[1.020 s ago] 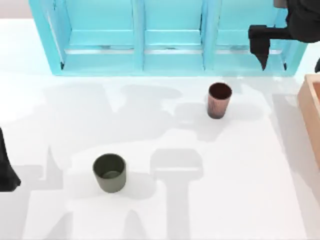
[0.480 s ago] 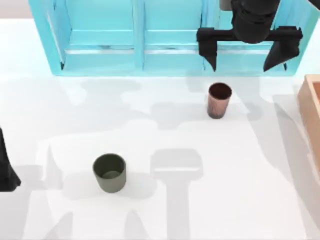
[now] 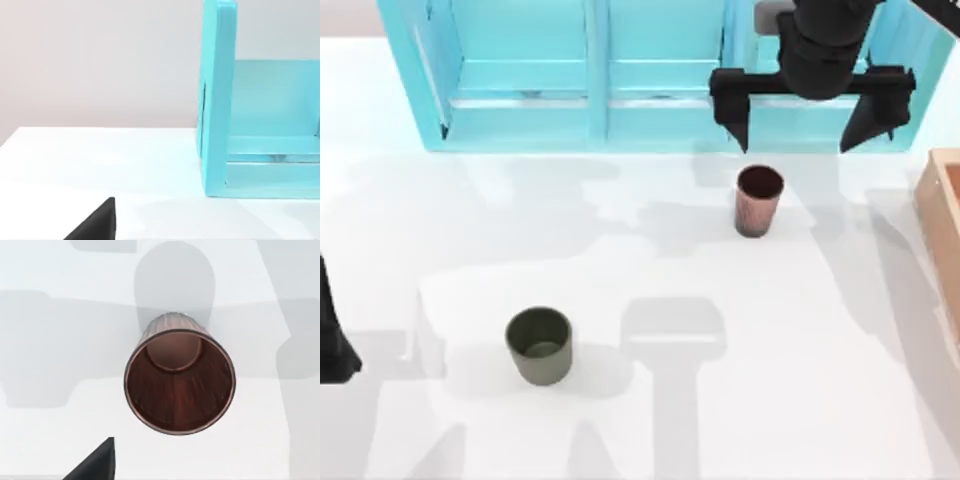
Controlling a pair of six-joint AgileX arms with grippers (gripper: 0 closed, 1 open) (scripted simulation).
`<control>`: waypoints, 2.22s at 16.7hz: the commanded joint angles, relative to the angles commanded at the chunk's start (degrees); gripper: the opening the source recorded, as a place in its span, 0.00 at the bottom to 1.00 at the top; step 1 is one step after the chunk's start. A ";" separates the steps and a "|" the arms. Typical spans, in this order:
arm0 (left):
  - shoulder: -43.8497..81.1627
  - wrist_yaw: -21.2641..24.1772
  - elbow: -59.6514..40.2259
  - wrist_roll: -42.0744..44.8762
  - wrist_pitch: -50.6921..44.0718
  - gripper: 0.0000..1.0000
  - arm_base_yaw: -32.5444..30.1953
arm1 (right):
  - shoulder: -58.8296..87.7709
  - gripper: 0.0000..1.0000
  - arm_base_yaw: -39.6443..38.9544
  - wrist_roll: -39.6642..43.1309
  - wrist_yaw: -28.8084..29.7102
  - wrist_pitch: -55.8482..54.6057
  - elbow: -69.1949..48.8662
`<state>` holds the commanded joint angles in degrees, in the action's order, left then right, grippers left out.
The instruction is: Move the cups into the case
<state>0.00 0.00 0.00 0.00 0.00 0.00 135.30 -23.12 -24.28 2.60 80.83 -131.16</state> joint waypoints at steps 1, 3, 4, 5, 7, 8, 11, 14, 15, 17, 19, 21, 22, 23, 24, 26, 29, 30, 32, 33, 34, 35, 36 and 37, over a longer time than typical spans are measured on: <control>0.00 0.00 0.00 0.00 0.00 1.00 0.00 | 0.03 1.00 -0.01 -0.02 0.00 -2.34 2.42; 0.00 0.00 0.00 0.00 0.00 1.00 0.00 | 0.26 1.00 -0.08 -0.04 0.00 -8.52 7.81; 0.00 0.00 0.00 0.00 0.00 1.00 0.00 | 0.46 1.00 -0.07 -0.04 0.00 -11.52 10.49; 0.00 0.00 0.00 0.00 0.00 1.00 0.00 | 0.70 1.00 -0.02 -0.01 0.00 -13.92 12.79; 0.00 0.00 0.00 0.00 0.00 1.00 0.00 | 1.11 1.00 0.14 0.12 0.00 -16.93 15.66; 0.00 0.00 0.00 0.00 0.00 1.00 0.00 | 1.21 1.00 0.20 0.17 0.00 -17.52 16.20; 0.00 0.00 0.00 0.00 0.00 1.00 0.00 | 1.23 1.00 0.21 0.18 0.00 -17.59 16.26; 0.00 0.00 0.00 0.00 0.00 1.00 0.00 | 1.23 0.85 0.21 0.18 0.00 -17.59 16.26; 0.00 0.00 0.00 0.00 0.00 1.00 0.00 | 1.23 0.77 0.21 0.18 0.00 -17.59 16.26; 0.00 0.00 0.00 0.00 0.00 1.00 0.00 | 1.23 0.62 0.21 0.18 0.00 -17.59 16.26; 0.00 0.00 0.00 0.00 0.00 1.00 0.00 | 1.23 0.47 0.21 0.18 0.00 -17.59 16.26; 0.00 0.00 0.00 0.00 0.00 1.00 0.00 | 1.23 0.32 0.21 0.18 0.00 -17.59 16.26; 0.00 0.00 0.00 0.00 0.00 1.00 0.00 | 1.23 0.25 0.21 0.18 0.00 -17.59 16.26; 0.00 0.00 0.00 0.00 0.00 1.00 0.00 | 1.23 0.17 0.21 0.18 0.00 -17.59 16.26; 0.00 0.00 0.00 0.00 0.00 1.00 0.00 | 1.23 0.10 0.21 0.18 0.00 -17.59 16.26; 0.00 0.00 0.00 0.00 0.00 1.00 0.00 | 1.23 0.00 0.21 0.18 0.00 -17.59 16.26; 0.00 0.00 0.00 0.00 0.00 1.00 0.00 | 1.23 0.00 0.21 0.18 0.00 -17.59 16.26; 0.00 0.00 0.00 0.00 0.00 1.00 0.00 | 1.23 0.00 0.21 0.18 0.00 -17.59 16.26; 0.00 0.00 0.00 0.00 0.00 1.00 0.00 | 1.23 0.00 0.21 0.18 0.00 -17.59 16.26; 0.00 0.00 0.00 0.00 0.00 1.00 0.00 | 1.23 0.00 0.21 0.18 0.00 -17.59 16.26; 0.00 0.00 0.00 0.00 0.00 1.00 0.00 | 1.22 0.00 0.14 0.09 -0.02 -17.58 16.26; 0.00 0.00 0.00 0.00 0.00 1.00 0.00 | 1.06 0.00 0.32 0.27 -0.07 -17.40 16.16; 0.00 0.00 0.00 0.00 0.00 1.00 0.00 | 0.50 0.00 1.09 0.95 -0.18 -16.64 15.81; 0.00 0.00 0.00 0.00 0.00 1.00 0.00 | -0.32 0.00 2.28 1.98 -0.27 -15.40 15.23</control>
<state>0.00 0.00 0.00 0.00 0.00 0.00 134.98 -20.84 -22.30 2.33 65.43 -115.94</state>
